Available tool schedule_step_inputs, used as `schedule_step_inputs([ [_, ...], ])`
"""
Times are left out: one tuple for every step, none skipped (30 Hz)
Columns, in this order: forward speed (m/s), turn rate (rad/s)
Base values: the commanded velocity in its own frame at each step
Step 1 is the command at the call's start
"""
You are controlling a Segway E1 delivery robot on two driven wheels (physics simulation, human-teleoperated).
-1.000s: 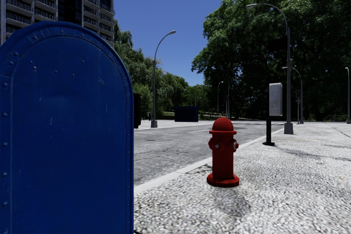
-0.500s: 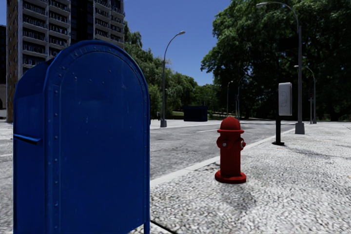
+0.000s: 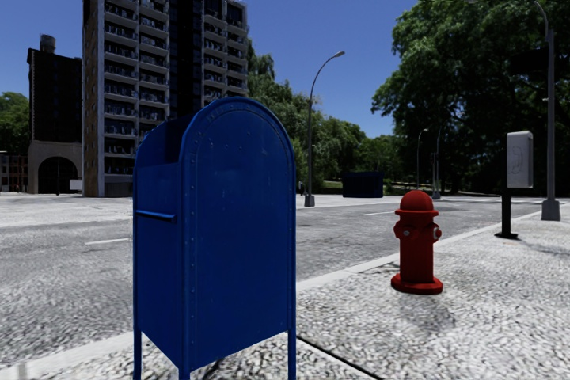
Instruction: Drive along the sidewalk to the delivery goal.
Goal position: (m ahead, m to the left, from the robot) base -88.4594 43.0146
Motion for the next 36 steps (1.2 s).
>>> schedule_step_inputs([
  [-0.44,0.54],
  [-0.45,0.57],
  [-0.45,0.57],
  [-0.47,0.58],
  [-0.47,0.59],
  [-0.47,0.59],
  [-0.47,0.59],
  [-0.47,0.59],
  [-0.47,0.59],
  [-0.47,0.6],
  [-0.48,0.6],
  [-0.48,0.6],
  [-0.5,0.6],
  [-0.55,0.6],
  [-0.58,0.6],
  [-0.58,0.6],
  [-0.59,0.6],
  [-0.6,0.61],
  [-0.61,0.61],
  [-0.62,0.61],
  [-0.62,0.61],
  [-0.62,0.61],
  [-0.64,0.61],
  [-0.64,0.62],
  [-0.64,0.62],
  [-0.64,0.64],
  [-0.64,0.66],
  [-0.64,0.67],
  [-0.65,0.68],
  [-0.65,0.68],
  [-0.65,0.68],
  [-0.65,0.69],
  [-0.65,0.69],
  [-0.65,0.69],
  [-0.65,0.69],
  [-0.65,0.69],
])
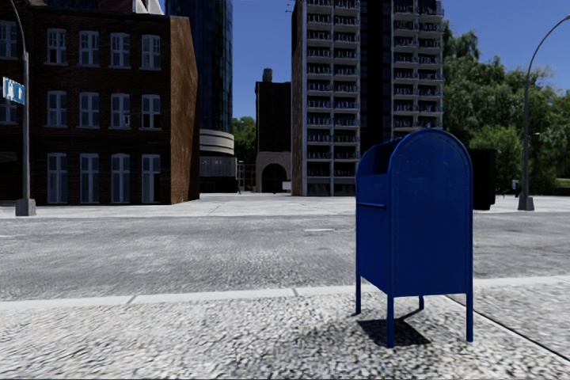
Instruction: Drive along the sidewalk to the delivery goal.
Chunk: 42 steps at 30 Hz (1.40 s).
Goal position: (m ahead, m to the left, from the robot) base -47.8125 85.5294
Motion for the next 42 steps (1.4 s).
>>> schedule_step_inputs([
  [-0.65,0.69],
  [-0.65,0.69],
  [-0.65,0.7],
  [-0.65,0.7],
  [-0.65,0.7],
  [-0.65,0.7],
  [-0.66,0.7],
  [-0.67,0.7],
  [-0.68,0.71],
  [-0.68,0.71],
  [-0.71,0.71],
  [-0.73,0.72],
  [-0.74,0.74],
  [-0.74,0.77],
  [-0.74,0.77],
  [-0.74,0.78],
  [-0.74,0.78],
  [-0.74,0.78],
  [-0.74,0.78],
  [-0.74,0.78],
  [-0.74,0.63],
  [-0.71,0.38],
  [0.0,0.0],
  [0.0,0.0],
  [0.0,0.0],
  [0.0,0.0],
  [0.0,0.0],
  [0.0,0.0],
  [0.0,0.0],
  [0.0,0.0],
  [0.0,0.0],
  [0.0,0.0],
  [0.0,0.0],
  [0.0,0.0],
  [0.0,0.0],
  [0.0,0.03],
  [0.0,0.12],
  [0.0,0.12],
  [0.0,0.23],
  [0.0,0.32],
  [0.26,0.4],
  [0.51,0.46],
])
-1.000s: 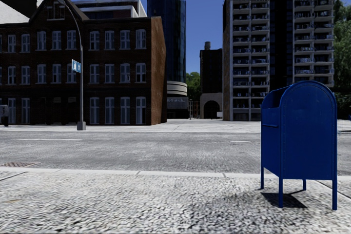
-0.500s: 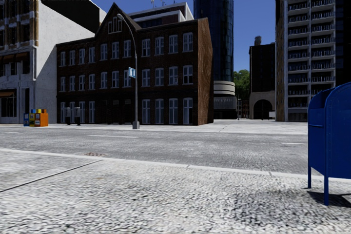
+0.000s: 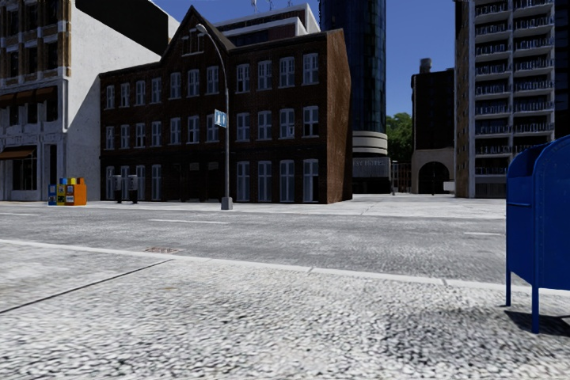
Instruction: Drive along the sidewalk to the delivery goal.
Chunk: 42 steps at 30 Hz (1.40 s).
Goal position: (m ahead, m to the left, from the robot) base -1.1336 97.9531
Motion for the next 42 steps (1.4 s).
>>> schedule_step_inputs([
  [0.51,0.46],
  [0.78,0.48],
  [0.93,0.48],
  [1.0,0.48],
  [1.07,0.49],
  [1.07,0.49],
  [1.11,0.51],
  [1.15,0.53],
  [1.22,0.54],
  [1.22,0.54],
  [1.27,0.55],
  [1.34,0.57],
  [1.44,0.58],
  [1.52,0.59],
  [1.52,0.59],
  [1.57,0.59],
  [1.58,0.59],
  [1.59,0.62],
  [1.59,0.67],
  [1.59,0.67],
  [1.6,0.69],
  [1.61,0.69],
  [1.63,0.69],
  [1.63,0.69],
  [1.67,0.69],
  [1.72,0.69],
  [1.77,0.69],
  [1.8,0.69],
  [1.8,0.69],
  [1.83,0.69],
  [1.85,0.69],
  [1.88,0.69],
  [1.88,0.69],
  [1.9,0.69],
  [1.9,0.69],
  [1.9,0.7],
  [1.9,0.7],
  [1.9,0.7],
  [1.9,0.71],
  [1.9,0.73],
  [1.9,0.75],
  [1.9,0.8],
])
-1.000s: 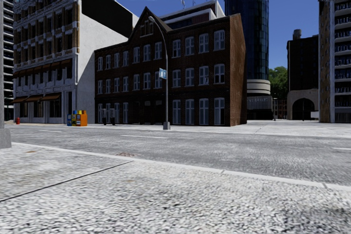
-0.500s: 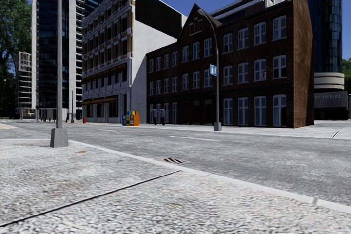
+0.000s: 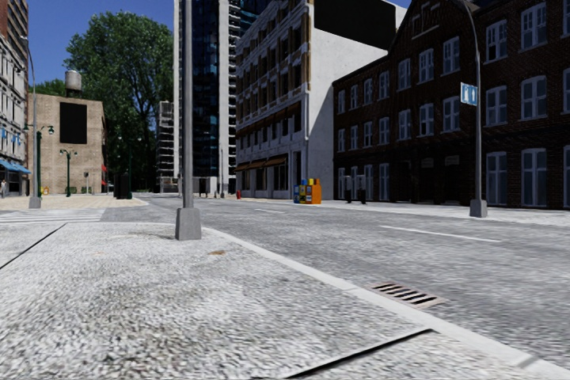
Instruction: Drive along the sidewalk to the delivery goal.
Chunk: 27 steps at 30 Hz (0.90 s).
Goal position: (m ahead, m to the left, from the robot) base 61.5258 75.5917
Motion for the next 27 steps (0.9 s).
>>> schedule_step_inputs([
  [1.9,0.81],
  [1.9,0.81],
  [1.9,0.81],
  [1.9,0.81],
  [1.9,0.81],
  [1.93,0.81],
  [1.93,0.81],
  [2.0,0.81],
  [2.0,0.81],
  [2.0,0.81],
  [2.0,0.81],
  [2.0,0.8],
  [2.0,0.79],
  [2.0,0.79],
  [2.0,0.79],
  [2.0,0.79],
  [2.0,0.79],
  [2.0,0.79],
  [2.0,0.79],
  [2.0,0.79],
  [2.0,0.79],
  [2.0,0.79],
  [2.0,0.79],
  [2.0,0.71],
  [2.0,0.52],
  [2.0,0.52],
  [2.0,0.47],
])
